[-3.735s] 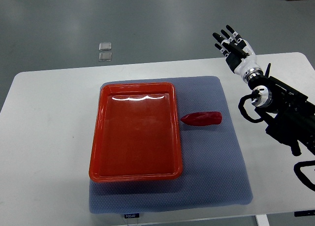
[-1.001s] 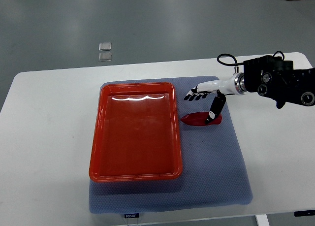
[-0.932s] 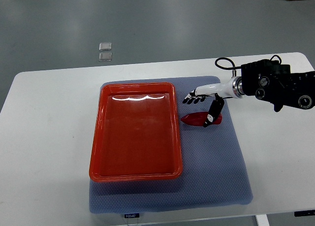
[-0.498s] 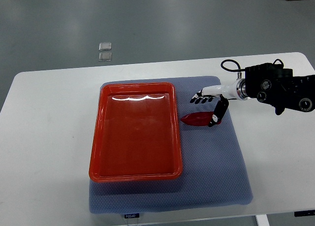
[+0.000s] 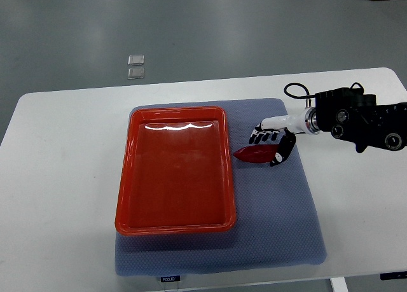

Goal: Place red pepper on red tray
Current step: 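Close the right hand's fingers around the red pepper, then lift the pepper and carry it over the red tray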

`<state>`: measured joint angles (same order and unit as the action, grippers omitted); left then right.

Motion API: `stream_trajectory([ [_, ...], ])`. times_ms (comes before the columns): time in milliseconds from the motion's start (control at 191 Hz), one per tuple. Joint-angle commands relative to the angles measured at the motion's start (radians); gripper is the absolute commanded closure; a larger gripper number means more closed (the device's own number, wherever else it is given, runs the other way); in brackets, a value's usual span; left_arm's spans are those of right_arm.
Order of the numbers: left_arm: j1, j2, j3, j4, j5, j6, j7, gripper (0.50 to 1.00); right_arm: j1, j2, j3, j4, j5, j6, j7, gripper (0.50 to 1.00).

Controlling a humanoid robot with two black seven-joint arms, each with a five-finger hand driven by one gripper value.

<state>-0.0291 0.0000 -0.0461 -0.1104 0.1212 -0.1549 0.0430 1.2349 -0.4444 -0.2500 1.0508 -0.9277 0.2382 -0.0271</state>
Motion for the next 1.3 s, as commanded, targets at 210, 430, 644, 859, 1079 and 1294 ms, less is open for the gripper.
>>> stream_trajectory([
  [210,0.000,0.000,0.000,0.000,0.000,0.000,0.000,0.500,0.000,-0.002,-0.002,0.006,-0.057,0.018,0.003,0.861],
  [430,0.000,0.000,0.000,0.000,0.000,0.000,0.000,0.500,0.000,0.003,-0.002,0.008,-0.094,0.018,0.003,0.969],
  [644,0.000,0.000,0.000,0.000,0.000,0.000,0.000,0.500,0.015,-0.011,0.001,0.008,-0.097,0.018,0.004,0.985],
  [859,0.000,0.000,0.000,0.000,0.000,0.000,0.000,0.500,0.086,-0.023,0.011,0.006,-0.098,0.015,0.023,0.983],
  [1079,0.000,0.000,0.002,0.000,0.000,0.000,0.000,0.500,0.161,-0.004,0.017,-0.032,-0.091,0.001,0.035,0.979],
  [1294,0.000,0.000,0.000,0.000,0.000,0.000,0.000,0.500,0.163,0.118,0.103,-0.071,-0.086,-0.014,0.053,0.973],
])
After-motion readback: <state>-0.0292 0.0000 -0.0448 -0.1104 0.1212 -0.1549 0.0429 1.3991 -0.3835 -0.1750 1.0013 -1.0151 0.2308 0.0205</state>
